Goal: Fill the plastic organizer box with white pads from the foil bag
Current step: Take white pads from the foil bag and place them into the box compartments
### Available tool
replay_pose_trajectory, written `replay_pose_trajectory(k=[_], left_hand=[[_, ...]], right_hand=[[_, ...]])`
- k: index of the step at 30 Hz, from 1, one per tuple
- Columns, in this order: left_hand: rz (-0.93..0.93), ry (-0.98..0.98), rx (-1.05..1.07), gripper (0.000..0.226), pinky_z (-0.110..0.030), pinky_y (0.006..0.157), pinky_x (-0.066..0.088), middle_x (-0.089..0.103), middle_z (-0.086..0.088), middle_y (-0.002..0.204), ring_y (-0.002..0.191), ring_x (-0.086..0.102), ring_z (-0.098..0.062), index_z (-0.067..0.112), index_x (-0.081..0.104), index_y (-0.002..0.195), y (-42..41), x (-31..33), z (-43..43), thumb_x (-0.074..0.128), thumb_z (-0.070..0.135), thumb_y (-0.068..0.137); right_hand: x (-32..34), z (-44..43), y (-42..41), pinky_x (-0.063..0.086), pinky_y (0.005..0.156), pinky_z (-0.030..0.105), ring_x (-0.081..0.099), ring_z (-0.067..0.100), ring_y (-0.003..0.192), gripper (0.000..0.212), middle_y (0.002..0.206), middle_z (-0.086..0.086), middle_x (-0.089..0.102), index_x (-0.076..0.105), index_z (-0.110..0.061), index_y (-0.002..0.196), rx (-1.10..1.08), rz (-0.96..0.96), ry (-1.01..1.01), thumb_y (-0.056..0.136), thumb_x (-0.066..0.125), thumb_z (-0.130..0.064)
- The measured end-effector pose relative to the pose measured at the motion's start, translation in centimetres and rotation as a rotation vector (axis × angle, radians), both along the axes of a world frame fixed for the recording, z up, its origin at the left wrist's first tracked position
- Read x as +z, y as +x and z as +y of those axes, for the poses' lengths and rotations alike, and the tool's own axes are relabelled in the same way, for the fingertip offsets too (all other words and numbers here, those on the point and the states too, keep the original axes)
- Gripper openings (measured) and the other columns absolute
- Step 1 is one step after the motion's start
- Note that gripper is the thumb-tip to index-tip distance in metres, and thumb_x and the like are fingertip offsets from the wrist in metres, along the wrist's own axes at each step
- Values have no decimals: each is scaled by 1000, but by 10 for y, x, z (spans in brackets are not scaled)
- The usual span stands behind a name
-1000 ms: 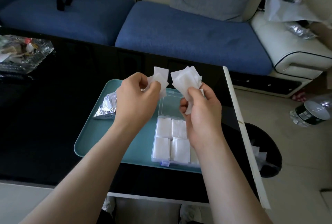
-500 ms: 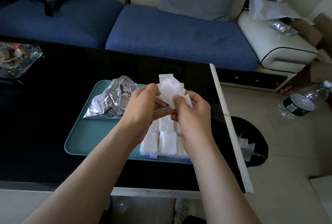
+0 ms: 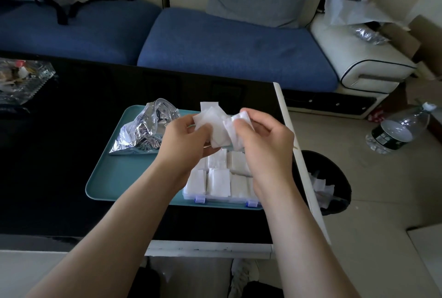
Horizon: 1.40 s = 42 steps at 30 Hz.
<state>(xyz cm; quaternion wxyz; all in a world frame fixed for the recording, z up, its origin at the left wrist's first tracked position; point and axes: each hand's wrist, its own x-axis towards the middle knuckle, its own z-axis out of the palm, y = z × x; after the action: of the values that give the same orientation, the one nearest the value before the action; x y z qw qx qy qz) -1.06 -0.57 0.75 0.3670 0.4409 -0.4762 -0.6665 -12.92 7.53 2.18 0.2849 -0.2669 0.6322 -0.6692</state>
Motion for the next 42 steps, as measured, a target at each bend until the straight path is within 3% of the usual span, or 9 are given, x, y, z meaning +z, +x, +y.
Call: replay_pose_trajectory(k=[3, 7, 13, 24, 30, 34, 37, 42], left_hand=[[8, -61, -97, 25, -37, 83, 66, 79, -15, 104, 95, 79, -28, 5, 70, 121, -2, 3, 3, 56, -1, 103], [10, -77, -203, 38, -40, 89, 64, 78, -16, 112, 103, 77, -31, 1, 69, 124, -4, 6, 1, 45, -11, 97], [0, -107, -227, 34, -38, 89, 64, 79, -11, 111, 103, 77, -26, 3, 68, 125, -3, 5, 1, 49, -9, 99], [-83, -160, -164, 43, -44, 88, 65, 80, -11, 104, 96, 79, -27, 11, 67, 129, 2, 2, -3, 49, -10, 95], [-18, -128, -167, 38, -40, 88, 65, 80, -12, 104, 99, 79, -28, 11, 65, 130, 4, 0, -4, 65, -6, 96], [84, -44, -123, 39, -35, 86, 64, 77, -19, 111, 104, 77, -30, 3, 63, 131, 5, 0, -7, 57, -15, 97], [89, -15, -96, 39, -35, 86, 64, 75, -19, 116, 103, 77, -30, 3, 62, 132, 5, 0, -8, 58, -14, 97], [122, 24, -104, 31, -43, 90, 64, 75, -22, 115, 103, 77, -35, 0, 65, 126, 5, 5, -6, 54, -9, 99]], right_hand=[[-4, -2, 0, 61, 73, 18, 76, 2, 91, 22, 98, -8, 80, 79, -22, 115, 61, 176, 55, 93, 81, -17], [-11, -9, -3, 65, 83, 31, 74, 8, 95, 25, 103, -10, 78, 79, -25, 112, 4, 400, 132, 88, 86, -22], [-15, -14, -1, 49, 77, 3, 67, 3, 96, 29, 107, -8, 74, 77, -20, 118, -57, 518, 128, 90, 84, -24], [-18, -19, 3, 51, 65, 7, 68, 2, 80, 29, 94, -8, 73, 76, -22, 115, -31, 561, 131, 88, 87, -21], [-16, -22, 4, 60, 65, 21, 74, 6, 79, 27, 91, -6, 75, 75, -26, 115, -10, 329, 122, 89, 85, -24], [-8, -17, 2, 55, 60, 13, 74, 0, 80, 27, 95, -7, 76, 72, -30, 120, -30, -6, 68, 94, 80, -25], [-1, -15, -1, 60, 68, 20, 76, 10, 89, 26, 100, -9, 75, 73, -32, 118, -22, -231, 32, 93, 81, -26], [0, -13, 1, 61, 67, 21, 77, 2, 80, 25, 84, -14, 79, 73, -31, 112, 107, -117, 96, 90, 84, -25]])
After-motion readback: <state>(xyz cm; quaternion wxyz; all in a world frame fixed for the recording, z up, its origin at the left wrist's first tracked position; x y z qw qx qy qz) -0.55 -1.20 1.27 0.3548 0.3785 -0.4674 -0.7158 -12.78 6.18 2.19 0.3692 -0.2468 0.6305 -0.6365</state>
